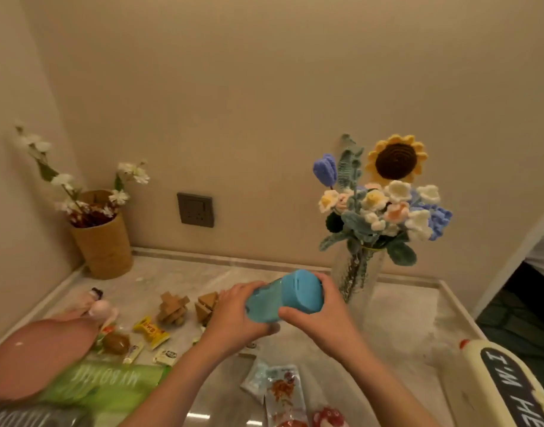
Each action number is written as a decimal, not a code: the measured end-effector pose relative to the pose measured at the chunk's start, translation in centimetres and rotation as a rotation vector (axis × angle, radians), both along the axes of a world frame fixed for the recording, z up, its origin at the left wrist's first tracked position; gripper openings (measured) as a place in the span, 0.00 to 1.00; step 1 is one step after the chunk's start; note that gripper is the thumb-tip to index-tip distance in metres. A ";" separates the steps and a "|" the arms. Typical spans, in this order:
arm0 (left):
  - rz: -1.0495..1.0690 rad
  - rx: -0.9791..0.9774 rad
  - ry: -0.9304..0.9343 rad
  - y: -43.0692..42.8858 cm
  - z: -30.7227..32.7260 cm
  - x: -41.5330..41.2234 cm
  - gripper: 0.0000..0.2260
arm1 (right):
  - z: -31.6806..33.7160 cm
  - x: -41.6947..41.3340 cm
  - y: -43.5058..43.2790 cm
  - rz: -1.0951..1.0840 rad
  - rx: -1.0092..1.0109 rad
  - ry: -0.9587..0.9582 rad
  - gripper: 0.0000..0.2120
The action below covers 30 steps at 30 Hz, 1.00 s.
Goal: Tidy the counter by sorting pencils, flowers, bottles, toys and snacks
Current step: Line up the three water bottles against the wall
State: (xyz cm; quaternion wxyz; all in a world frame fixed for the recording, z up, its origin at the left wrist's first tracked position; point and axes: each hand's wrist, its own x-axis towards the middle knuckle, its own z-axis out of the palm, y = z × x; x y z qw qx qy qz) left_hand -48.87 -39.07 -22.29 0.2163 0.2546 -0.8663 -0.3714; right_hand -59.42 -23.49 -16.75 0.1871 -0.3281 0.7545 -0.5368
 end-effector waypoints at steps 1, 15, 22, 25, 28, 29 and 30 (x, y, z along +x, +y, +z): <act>0.030 0.073 0.022 -1.1 0.1 0.9 0.38 | 0.2 0.5 -1.4 0.043 -0.006 -0.006 0.31; -0.045 0.520 0.067 -16.0 4.4 11.6 0.26 | 5.3 6.9 -20.9 0.430 0.039 0.058 0.32; -0.112 0.509 0.012 -21.5 4.7 12.5 0.25 | 4.2 7.4 -27.1 0.453 0.009 -0.014 0.33; -0.040 0.496 0.018 -23.3 4.5 12.1 0.23 | 3.5 7.2 -29.4 0.399 -0.019 -0.061 0.30; 0.105 0.486 0.018 -25.3 3.2 11.3 0.23 | 2.1 6.8 -32.0 0.319 -0.023 -0.089 0.30; 0.162 0.472 -0.006 -26.0 2.6 11.1 0.27 | 1.5 6.6 -32.9 0.296 -0.009 -0.088 0.31; 0.209 0.457 -0.047 -26.9 1.8 10.9 0.29 | 0.8 6.4 -34.0 0.274 0.005 -0.091 0.32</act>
